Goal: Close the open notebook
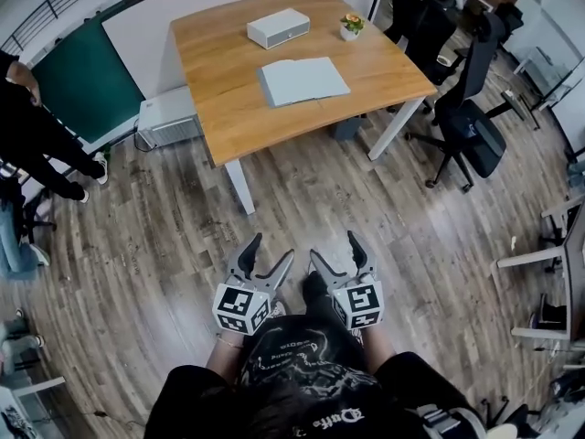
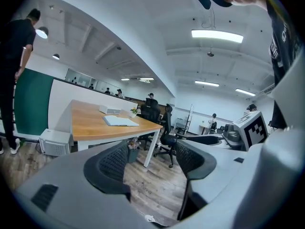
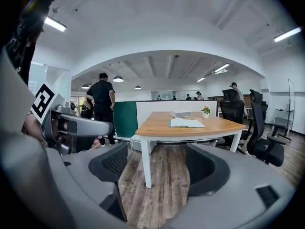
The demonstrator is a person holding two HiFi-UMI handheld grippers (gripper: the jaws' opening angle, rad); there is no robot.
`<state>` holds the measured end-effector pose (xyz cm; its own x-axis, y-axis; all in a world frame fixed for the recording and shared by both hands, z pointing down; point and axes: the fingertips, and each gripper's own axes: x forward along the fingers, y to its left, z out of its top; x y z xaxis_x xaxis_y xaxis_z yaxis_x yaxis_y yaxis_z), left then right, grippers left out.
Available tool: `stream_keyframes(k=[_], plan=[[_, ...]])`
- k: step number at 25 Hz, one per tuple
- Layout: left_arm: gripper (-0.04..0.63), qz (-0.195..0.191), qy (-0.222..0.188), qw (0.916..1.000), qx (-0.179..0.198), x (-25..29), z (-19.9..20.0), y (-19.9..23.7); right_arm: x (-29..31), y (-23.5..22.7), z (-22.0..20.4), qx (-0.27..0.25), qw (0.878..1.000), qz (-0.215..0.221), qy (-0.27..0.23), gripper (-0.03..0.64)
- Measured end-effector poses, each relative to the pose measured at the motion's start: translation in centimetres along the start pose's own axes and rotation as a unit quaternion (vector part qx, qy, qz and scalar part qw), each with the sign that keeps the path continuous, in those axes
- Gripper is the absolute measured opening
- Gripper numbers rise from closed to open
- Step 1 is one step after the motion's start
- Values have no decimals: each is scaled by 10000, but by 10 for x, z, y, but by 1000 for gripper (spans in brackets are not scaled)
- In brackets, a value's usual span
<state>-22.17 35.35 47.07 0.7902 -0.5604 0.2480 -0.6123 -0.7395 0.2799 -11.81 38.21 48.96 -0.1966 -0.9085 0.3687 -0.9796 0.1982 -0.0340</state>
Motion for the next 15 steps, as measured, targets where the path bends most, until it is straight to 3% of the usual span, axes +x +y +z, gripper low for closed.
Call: stream_keyframes(k=[15], plan=[[324,754,-264,9961,-376,146,39,16,87,-123,38,-415,9950,903,-31,363]])
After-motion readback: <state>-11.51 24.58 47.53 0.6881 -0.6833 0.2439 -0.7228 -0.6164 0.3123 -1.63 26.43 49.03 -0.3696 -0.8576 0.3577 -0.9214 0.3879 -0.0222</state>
